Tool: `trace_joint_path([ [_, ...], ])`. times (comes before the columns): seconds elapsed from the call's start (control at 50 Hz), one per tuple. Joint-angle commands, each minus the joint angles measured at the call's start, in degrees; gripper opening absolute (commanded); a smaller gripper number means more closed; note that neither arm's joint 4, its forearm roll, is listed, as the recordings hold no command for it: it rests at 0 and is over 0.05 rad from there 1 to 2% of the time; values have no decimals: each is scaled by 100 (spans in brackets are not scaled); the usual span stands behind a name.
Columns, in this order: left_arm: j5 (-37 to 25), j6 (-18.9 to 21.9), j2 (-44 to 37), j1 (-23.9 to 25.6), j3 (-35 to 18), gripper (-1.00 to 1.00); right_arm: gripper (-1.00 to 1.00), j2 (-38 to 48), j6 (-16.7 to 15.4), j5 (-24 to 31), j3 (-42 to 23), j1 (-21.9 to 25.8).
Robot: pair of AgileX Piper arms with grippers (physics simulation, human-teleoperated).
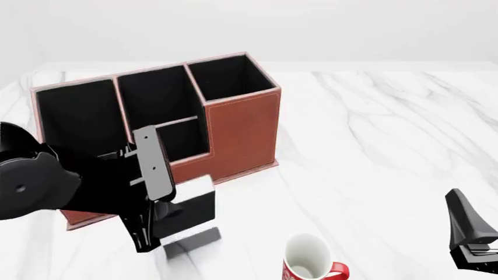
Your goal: Pick up the book and place it in the front compartment of the caddy.
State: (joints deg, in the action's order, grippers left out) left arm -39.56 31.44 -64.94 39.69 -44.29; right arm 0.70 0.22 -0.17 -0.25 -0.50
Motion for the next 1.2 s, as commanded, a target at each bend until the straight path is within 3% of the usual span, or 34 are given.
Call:
trace_joint_path([
  [0.02, -305, 376, -39, -216, -605, -100, 100, -3, -3, 1, 2, 6],
  [0.3, -560, 838, -124, -606, -1059, -100, 100, -3, -3, 1, 2, 6],
  [0.5, -601, 1417, -112, -1078, -1257, -100, 100, -1, -4, 0, 2, 6],
  [0.78, -532, 1701, -204, -1340, -1583, -100, 100, -2, -2, 0, 2, 6],
  [0.9, -417, 1820, -212, -1481, -1585, -100, 100, -4, -4, 1, 2, 7],
  [1.08, 134, 2366, -183, -1819, -1525, -100, 100, -2, -4, 0, 2, 6],
  [1.2, 258, 2434, -224, -1840, -1573, -100, 100, -3, -3, 1, 2, 6],
])
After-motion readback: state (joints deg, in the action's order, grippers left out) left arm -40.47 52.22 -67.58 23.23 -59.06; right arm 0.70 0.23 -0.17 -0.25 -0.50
